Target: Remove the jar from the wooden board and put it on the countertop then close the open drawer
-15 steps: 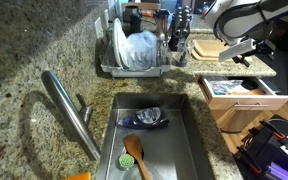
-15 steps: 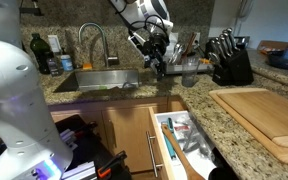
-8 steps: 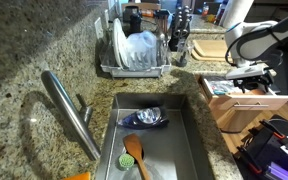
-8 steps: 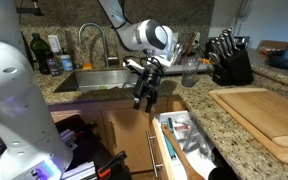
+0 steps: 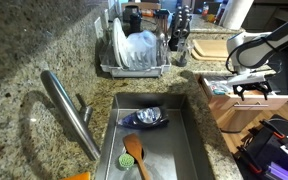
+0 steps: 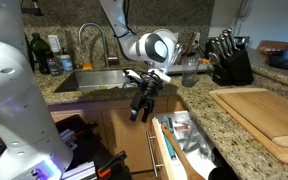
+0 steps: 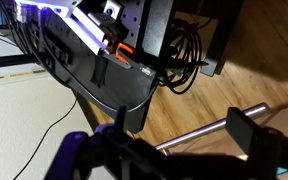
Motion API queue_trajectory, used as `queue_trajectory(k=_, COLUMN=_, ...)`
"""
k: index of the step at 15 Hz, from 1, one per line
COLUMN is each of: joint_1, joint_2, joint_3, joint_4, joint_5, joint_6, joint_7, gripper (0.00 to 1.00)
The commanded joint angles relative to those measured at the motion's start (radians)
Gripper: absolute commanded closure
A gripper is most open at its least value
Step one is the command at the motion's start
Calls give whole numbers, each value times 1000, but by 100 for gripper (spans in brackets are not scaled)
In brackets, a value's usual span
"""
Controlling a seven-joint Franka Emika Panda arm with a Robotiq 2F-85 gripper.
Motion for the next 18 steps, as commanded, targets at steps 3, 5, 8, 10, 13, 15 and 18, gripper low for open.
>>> queue_trajectory(k=3, joint_1=34, joint_2=175, joint_3=6, joint_4=71, joint_5=62, joint_6=-31, joint_7=103, gripper=0)
queue_trajectory(k=5, joint_1=44, joint_2=217, joint_3=-13, joint_4=84, joint_5=92, joint_6=14, joint_7=219, gripper=0)
queue_trajectory(k=8, joint_1=58, joint_2=258, joint_3=-41, joint_4=74, joint_5=79, joint_6=163, joint_7=367, gripper=0)
queue_trajectory(k=10, joint_1=76, joint_2=279, joint_3=-65, joint_4=68, joint_5=50, joint_6=251, joint_7=466, gripper=0)
queue_trajectory(k=13, joint_1=113, joint_2=314, joint_3=-115, joint_4=70, joint_5=8, joint_6=380, joint_7=622, gripper=0)
queue_trajectory(k=15, joint_1=140, joint_2=320, joint_3=-157, joint_4=71, joint_5=-29, joint_6=451, joint_7=724, gripper=0)
queue_trajectory(k=18, joint_1=180, joint_2=271, joint_3=-235, joint_4=53, joint_5=-99, joint_6=516, joint_7=851, gripper=0)
